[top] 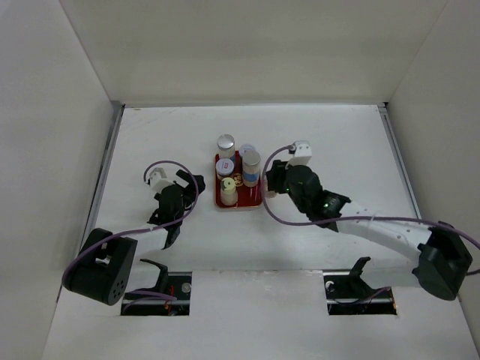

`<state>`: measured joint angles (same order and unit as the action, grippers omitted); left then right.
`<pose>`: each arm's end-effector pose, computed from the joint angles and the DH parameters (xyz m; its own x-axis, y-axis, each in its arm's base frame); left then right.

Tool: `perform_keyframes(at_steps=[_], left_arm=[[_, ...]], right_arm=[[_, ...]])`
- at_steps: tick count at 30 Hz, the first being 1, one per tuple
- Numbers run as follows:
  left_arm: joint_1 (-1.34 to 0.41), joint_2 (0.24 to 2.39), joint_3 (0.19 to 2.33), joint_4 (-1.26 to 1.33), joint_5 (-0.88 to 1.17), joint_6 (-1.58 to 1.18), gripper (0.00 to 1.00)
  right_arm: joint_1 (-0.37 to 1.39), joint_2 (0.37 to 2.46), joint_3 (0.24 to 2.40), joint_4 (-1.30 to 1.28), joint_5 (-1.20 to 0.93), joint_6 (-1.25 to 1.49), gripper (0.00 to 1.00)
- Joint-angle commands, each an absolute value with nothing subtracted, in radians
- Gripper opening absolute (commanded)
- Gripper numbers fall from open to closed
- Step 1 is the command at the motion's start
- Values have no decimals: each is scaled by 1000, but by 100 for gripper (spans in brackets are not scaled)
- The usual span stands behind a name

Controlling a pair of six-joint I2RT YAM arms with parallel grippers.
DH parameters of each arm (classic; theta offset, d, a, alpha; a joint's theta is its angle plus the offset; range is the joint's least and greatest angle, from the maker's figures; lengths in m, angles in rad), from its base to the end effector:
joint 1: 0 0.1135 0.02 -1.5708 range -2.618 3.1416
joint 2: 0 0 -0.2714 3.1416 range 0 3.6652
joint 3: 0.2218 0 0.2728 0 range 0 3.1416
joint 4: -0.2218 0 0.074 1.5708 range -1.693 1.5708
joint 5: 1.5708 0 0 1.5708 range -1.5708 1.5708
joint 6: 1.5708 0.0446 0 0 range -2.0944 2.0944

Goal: Organize the condiment bottles

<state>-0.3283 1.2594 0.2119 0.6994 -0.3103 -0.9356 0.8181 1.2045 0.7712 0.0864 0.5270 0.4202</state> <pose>0.2233 -0.0617 0.1316 -0.2200 -0.7348 -0.6416 -0.2389 0.6783 -0.6949 0.2183 0.2002 0.2714 -0.3376 0.1553 -0.9284 -0.1859 0.9559 0.2275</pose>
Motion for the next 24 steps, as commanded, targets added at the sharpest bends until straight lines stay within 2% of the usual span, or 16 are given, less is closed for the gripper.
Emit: perform_keyframes(at_steps=[1,9,18,19,21,23,24], left_arm=[[-323,1235,236,742,-331,-940,100],[-312,1235,233,736,-351,-937,100],[-303,1276,249,721,-336,-937,100],[-303,1273,252,713,-344,-936,100],[-303,1276,261,700,-347,-933,100],[-300,1281,261,690,-347,-931,100],[-297,1276,261,681,-350,-931,100]], right_arm=[[880,1294,859,152,489,428,48],[913,1456,911,273,469,402,49],[927,1572,887,336,479,400,55],[932,1574,888,336,483,396,58],[943,1556,890,336,502,384,70],[946,1523,879,342,523,364,87],[946,1505,874,341,528,348,100]])
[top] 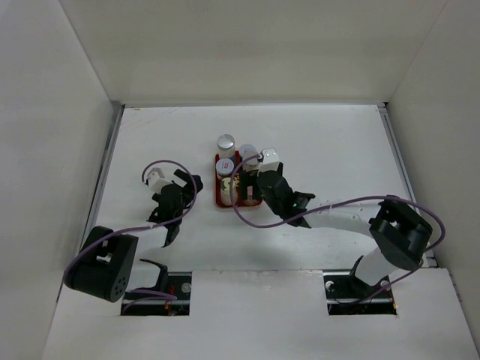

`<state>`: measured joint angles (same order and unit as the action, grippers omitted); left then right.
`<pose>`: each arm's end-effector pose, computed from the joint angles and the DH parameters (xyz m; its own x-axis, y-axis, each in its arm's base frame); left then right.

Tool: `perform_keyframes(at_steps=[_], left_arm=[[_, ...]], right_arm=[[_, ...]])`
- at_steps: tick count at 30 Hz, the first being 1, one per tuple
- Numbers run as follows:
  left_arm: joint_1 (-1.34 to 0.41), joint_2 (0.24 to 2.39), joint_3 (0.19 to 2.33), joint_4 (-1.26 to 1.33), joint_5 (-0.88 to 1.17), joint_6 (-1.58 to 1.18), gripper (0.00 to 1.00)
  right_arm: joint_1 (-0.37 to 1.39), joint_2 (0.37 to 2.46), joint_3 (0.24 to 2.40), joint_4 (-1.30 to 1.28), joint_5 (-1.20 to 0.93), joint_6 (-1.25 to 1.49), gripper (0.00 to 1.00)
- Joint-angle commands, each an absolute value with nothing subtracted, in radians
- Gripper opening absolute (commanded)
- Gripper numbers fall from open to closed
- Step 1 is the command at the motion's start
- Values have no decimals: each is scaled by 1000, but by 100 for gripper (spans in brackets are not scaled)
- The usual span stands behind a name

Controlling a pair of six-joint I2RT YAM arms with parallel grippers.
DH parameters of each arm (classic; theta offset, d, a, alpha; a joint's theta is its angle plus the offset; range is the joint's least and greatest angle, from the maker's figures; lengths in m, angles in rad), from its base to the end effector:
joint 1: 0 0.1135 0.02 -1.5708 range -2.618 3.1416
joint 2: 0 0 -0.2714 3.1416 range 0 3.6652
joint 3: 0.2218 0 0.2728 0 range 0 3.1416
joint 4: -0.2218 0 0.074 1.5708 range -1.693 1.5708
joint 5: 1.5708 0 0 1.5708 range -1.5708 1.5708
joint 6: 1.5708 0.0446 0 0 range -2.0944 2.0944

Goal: Organize the condiment bottles

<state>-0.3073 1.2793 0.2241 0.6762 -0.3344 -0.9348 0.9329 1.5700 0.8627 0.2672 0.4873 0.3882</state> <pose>0.2268 -0.0566 0.1286 -0.2055 -0.7320 -0.6495 -0.2866 0.6796 -0.6753 0.2333 0.2797 0.2093 -0.4080 0.0112 -0.9129 -0.3275 0.9316 0.1578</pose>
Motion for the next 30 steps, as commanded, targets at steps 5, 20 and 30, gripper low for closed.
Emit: perform_keyframes(at_steps=[5,20,30], left_arm=[[-292,1264,301,565,-399,-923,100],[-262,1221,383,308,-408,-897,100],[-283,1235,410,319,-391,-896,100]], right_arm=[[944,1358,790,350,590,325,100],[647,1210,496,426,641,575,100],[581,1258,531,384,509,629,100]])
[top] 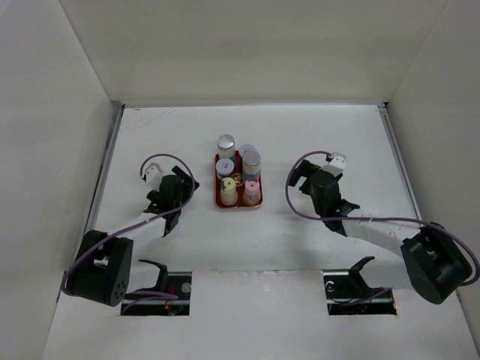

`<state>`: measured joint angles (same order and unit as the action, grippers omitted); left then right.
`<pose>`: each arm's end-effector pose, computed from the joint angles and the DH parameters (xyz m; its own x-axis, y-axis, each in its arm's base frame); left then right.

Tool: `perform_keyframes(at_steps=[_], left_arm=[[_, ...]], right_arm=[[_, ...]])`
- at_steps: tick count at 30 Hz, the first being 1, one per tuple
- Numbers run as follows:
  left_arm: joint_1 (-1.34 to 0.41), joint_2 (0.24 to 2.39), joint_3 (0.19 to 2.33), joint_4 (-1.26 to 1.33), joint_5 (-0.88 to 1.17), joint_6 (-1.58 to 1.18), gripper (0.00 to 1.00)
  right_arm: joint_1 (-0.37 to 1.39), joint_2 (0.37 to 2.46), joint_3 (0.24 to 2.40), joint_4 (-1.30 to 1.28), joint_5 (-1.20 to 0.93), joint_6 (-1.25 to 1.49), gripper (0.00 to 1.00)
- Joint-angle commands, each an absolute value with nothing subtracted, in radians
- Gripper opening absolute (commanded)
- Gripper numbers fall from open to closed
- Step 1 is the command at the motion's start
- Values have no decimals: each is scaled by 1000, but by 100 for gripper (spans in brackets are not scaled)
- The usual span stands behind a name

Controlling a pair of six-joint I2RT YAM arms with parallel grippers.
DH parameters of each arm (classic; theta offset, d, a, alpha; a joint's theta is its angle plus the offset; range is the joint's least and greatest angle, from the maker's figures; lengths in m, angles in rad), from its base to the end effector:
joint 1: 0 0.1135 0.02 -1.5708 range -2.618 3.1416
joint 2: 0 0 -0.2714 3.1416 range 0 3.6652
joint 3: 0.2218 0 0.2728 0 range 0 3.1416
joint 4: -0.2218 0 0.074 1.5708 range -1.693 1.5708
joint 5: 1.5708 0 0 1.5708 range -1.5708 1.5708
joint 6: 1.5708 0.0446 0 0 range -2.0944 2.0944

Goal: Organize the condiment bottles

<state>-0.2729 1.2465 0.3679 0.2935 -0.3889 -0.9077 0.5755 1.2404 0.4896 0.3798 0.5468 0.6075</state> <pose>0.2411 -0.0499 0.1405 -0.2840 -0.6778 -0.6782 -0.4530 0.7183 -0.5281 0.2408 0.1285 0.1919 -0.2830 0.3976 -0.8728 0.1257 0.9176 0.3772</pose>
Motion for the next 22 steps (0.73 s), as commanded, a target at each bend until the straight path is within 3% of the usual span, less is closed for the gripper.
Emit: perform_keyframes(at_steps=[1,22], left_arm=[[-285,1235,408,327,-388,-896,100],[-317,1266,426,417,-388,-821,100]], right_arm=[[582,1262,535,376,509,626,100],[642,1328,578,413,486,594,100]])
